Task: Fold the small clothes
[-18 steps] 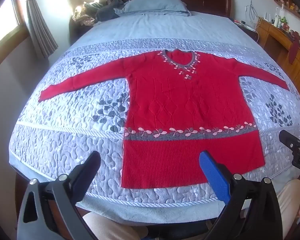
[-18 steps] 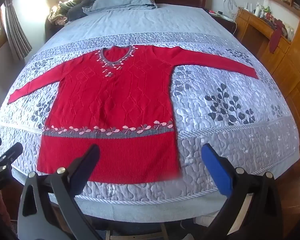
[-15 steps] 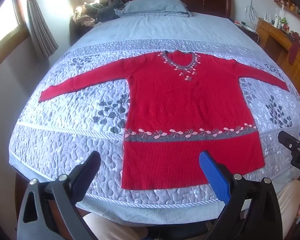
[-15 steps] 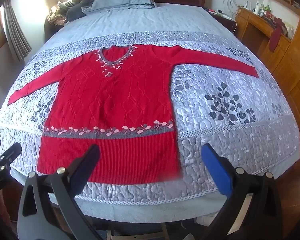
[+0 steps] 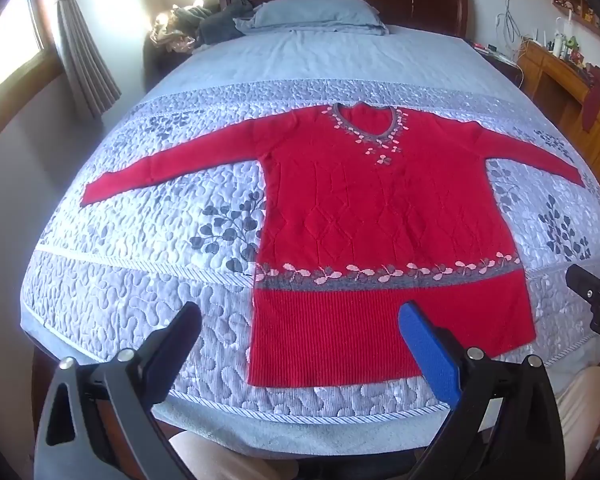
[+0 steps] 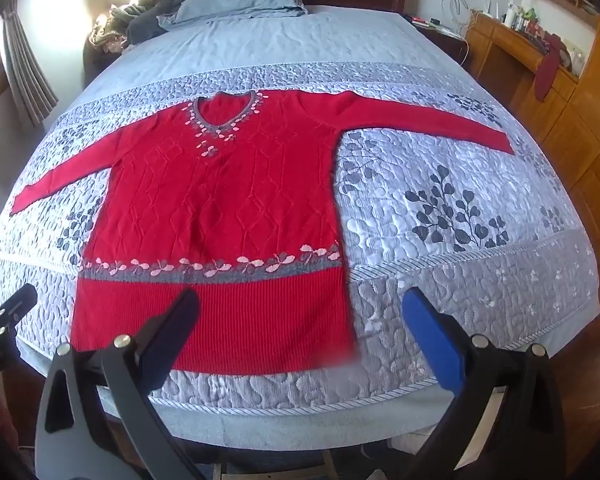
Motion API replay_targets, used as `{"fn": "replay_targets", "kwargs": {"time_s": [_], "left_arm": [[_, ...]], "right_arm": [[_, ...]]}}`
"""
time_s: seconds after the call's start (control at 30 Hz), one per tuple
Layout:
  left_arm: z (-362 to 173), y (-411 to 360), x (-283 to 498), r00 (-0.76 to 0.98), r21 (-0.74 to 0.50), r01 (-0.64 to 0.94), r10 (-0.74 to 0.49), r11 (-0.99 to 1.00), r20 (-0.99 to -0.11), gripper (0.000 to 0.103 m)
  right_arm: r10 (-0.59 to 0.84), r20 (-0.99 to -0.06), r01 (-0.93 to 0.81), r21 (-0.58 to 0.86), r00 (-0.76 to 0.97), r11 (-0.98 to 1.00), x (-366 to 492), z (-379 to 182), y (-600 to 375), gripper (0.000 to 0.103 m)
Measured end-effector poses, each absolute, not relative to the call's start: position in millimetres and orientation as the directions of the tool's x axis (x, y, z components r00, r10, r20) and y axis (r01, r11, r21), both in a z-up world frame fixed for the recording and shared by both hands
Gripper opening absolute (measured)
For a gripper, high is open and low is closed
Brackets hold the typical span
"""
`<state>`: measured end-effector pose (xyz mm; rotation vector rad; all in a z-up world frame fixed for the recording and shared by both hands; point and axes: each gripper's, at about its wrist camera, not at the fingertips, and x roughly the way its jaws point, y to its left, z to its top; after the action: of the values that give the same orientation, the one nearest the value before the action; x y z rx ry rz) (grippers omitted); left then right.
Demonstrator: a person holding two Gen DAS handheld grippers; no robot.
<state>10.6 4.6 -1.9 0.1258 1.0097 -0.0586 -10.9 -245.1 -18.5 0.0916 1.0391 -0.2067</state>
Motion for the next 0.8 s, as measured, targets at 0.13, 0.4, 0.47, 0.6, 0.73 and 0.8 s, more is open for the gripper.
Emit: {"fn": "replay_targets", "kwargs": {"time_s": [0.13, 0.4, 0.47, 0.6, 0.73, 0.8], "left_arm": [[-2.3, 7.6, 11.8, 0.533, 0.08, 0.099, 0.015, 0.992, -0.846, 0.099], [-3.0, 9.6, 13.4, 0.534, 0.083, 0.096, 0.019, 0.992, -0.845, 0.099], [-3.0, 9.6, 13.9, 0.534, 0.082, 0.097, 0.018, 0.992, -0.846, 0.099], [-3.6, 9.0, 15.2, 0.533, 0.084, 0.1, 0.018, 0.991, -0.846, 0.099], [-3.9, 8.0, 17.3, 0.534, 0.089, 0.1, 0.021, 0.991, -0.845, 0.099], [-3.6, 7.2, 17.5, 0.533, 0.088, 0.101, 0.021, 0.991, -0.846, 0.099]], "right_arm": [[-0.13, -0.861, 0.216, -0.024, 0.491, 0.976, -10.8, -17.7, -244.4, 0.101], [-0.131, -0.86, 0.214, -0.026, 0.493, 0.977, -9.3, -16.5, -244.3, 0.101], [-0.13, -0.86, 0.21, -0.027, 0.493, 0.977, -9.0, -16.6, -243.8, 0.101], [-0.131, -0.86, 0.211, -0.028, 0.493, 0.977, -8.8, -15.9, -245.5, 0.101], [-0.133, -0.861, 0.213, -0.03, 0.49, 0.977, -7.5, -17.5, -244.1, 0.101], [-0.133, -0.861, 0.212, -0.03, 0.492, 0.977, -7.7, -17.5, -244.4, 0.101]]}}
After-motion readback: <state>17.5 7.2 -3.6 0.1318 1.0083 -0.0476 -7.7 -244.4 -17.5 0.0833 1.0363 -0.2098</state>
